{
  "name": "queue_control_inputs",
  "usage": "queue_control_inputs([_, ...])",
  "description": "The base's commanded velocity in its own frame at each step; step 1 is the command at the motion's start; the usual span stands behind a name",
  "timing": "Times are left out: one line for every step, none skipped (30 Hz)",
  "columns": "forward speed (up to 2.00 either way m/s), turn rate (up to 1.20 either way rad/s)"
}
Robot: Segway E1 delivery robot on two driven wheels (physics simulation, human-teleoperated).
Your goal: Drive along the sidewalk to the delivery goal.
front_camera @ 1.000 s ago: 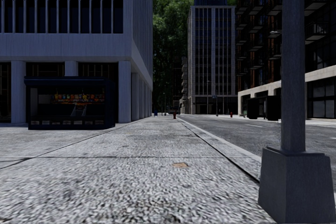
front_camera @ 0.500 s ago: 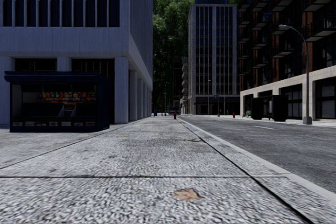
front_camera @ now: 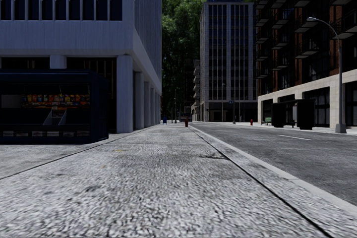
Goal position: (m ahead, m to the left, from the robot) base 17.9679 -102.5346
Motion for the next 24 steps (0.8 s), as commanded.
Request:
queue_control_inputs([2.00,0.00])
queue_control_inputs([2.00,0.00])
queue_control_inputs([2.00,0.00])
queue_control_inputs([2.00,0.00])
queue_control_inputs([2.00,0.00])
queue_control_inputs([2.00,0.00])
queue_control_inputs([2.00,0.00])
queue_control_inputs([2.00,0.00])
queue_control_inputs([2.00,0.00])
queue_control_inputs([2.00,0.00])
queue_control_inputs([2.00,0.00])
queue_control_inputs([2.00,0.00])
queue_control_inputs([2.00,0.00])
queue_control_inputs([2.00,0.00])
queue_control_inputs([2.00,0.00])
queue_control_inputs([2.00,0.00])
queue_control_inputs([2.00,0.00])
queue_control_inputs([2.00,0.00])
queue_control_inputs([2.00,0.00])
queue_control_inputs([2.00,0.00])
queue_control_inputs([2.00,0.00])
queue_control_inputs([2.00,0.00])
queue_control_inputs([2.00,0.00])
queue_control_inputs([2.00,0.00])
